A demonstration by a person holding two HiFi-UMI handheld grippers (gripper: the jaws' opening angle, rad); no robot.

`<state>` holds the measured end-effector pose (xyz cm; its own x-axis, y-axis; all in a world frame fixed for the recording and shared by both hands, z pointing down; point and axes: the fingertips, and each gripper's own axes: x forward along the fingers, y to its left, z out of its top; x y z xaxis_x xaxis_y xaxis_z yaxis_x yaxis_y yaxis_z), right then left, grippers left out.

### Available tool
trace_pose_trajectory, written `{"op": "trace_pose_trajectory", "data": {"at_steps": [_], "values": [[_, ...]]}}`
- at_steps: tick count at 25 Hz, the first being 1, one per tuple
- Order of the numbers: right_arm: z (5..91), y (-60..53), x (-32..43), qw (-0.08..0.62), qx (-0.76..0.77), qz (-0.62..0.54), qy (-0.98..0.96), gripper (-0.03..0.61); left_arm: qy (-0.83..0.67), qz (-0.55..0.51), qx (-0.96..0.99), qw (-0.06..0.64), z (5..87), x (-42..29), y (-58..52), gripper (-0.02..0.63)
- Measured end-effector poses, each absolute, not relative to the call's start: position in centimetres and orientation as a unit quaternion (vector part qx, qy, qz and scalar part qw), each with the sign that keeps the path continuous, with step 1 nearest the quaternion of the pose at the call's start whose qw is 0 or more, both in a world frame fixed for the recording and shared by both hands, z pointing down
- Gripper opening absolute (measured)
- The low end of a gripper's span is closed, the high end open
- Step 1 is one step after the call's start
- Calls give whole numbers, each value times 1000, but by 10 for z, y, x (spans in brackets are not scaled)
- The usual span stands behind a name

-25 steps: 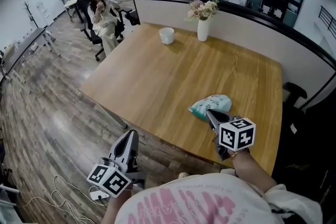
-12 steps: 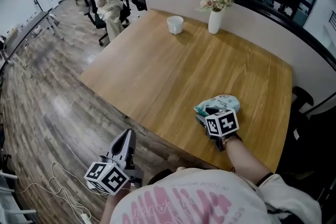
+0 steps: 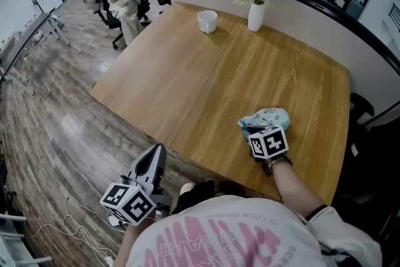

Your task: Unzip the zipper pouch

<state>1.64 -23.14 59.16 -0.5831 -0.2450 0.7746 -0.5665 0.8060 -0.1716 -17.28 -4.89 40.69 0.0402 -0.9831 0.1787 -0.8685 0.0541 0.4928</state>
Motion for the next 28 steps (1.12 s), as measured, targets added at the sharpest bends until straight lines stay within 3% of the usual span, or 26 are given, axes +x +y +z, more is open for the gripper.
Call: {"op": "trace_pose_trajectory", "data": {"at_steps": [6, 12, 28], "values": [[558, -234, 20, 320, 256, 288, -866, 20, -619, -92, 738, 251, 402, -192, -105, 2], [501, -241, 23, 252, 308, 291, -870, 18, -550, -84, 797, 235, 386, -194, -159, 2], [374, -211, 17, 114, 306, 262, -908, 17, -340, -75, 915, 203, 336, -112, -183, 3]]}}
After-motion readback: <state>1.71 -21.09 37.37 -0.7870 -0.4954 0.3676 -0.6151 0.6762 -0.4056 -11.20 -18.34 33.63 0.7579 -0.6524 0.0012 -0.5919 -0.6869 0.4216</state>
